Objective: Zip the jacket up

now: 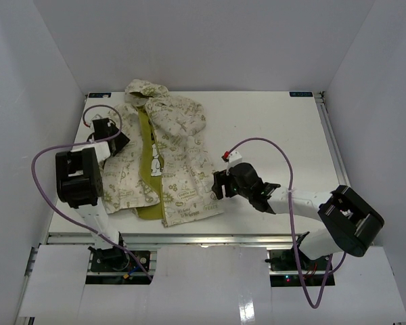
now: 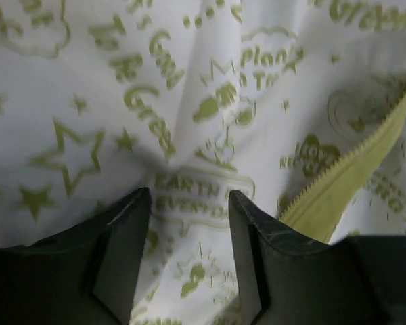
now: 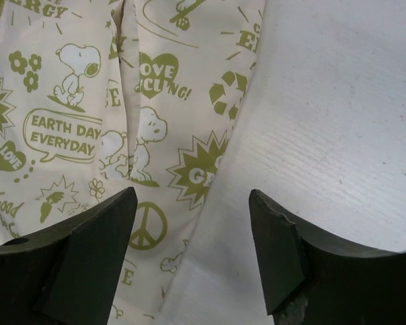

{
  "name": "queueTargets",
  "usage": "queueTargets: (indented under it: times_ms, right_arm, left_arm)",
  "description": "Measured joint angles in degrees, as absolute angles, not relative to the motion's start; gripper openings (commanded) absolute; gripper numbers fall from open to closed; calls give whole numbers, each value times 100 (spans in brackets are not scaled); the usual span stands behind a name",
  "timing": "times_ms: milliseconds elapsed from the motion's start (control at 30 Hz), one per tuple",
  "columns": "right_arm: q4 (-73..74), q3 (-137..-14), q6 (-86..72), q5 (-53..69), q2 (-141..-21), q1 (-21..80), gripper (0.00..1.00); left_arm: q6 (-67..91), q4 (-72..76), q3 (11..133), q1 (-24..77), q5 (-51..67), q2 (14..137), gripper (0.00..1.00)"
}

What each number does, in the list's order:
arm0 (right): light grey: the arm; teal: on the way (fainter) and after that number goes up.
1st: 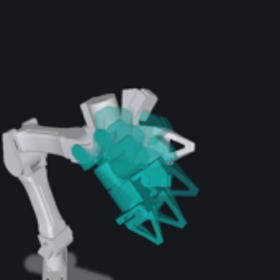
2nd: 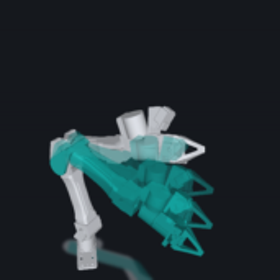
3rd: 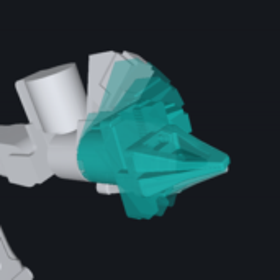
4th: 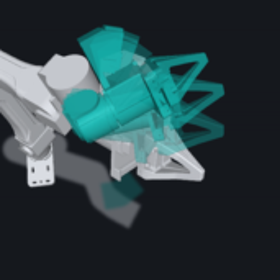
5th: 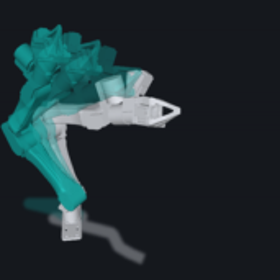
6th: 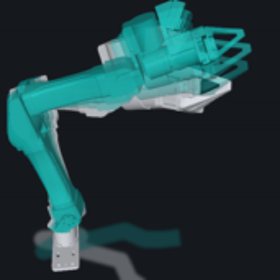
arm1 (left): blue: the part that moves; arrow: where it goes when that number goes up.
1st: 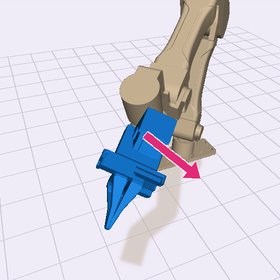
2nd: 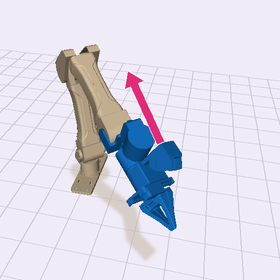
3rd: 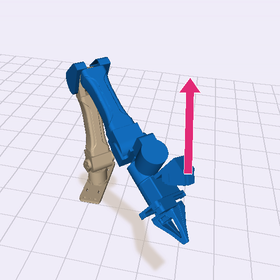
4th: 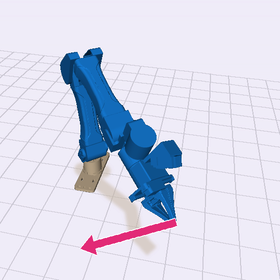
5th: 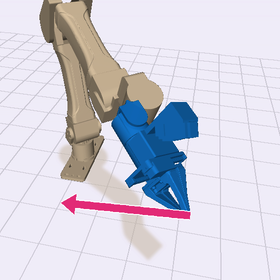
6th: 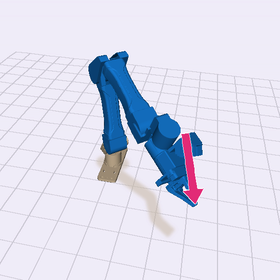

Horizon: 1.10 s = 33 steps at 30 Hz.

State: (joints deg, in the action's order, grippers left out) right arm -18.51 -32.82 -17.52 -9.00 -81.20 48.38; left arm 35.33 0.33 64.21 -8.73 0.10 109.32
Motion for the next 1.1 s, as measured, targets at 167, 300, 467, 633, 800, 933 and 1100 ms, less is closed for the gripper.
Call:
queueTargets:
  times_ms: [167,300,467,633,800,933,1100]
  right_arm:
    - [-1736,-3568,-1646,-912,-8335,5124,68]
    - [-1678,-3801,-1669,-1047,-8474,5371,73]
    - [-1565,-4196,-1799,-1601,-8994,5422,79]
    - [-1298,-4559,-1755,-1946,-9521,5058,82]
    - [-1244,-5059,-1596,-1821,-9900,4759,74]
    - [-1403,-5372,-1471,-1356,-10271,4692,46]
    - [-1809,-5382,-1413,-717,-10564,4617,8]
  left_arm:
    - [3390,-502,5547,-52,12,9284,79]
    - [3476,-434,5493,921,252,7698,80]
    - [3533,-299,5175,1490,155,6380,80]
    - [3527,-339,4478,2384,-106,6176,80]
    - [3561,-284,3634,2649,-340,6000,78]
    - [3582,-127,3559,2941,-514,5949,78]
    - [3467,39,3559,3658,-876,5946,79]
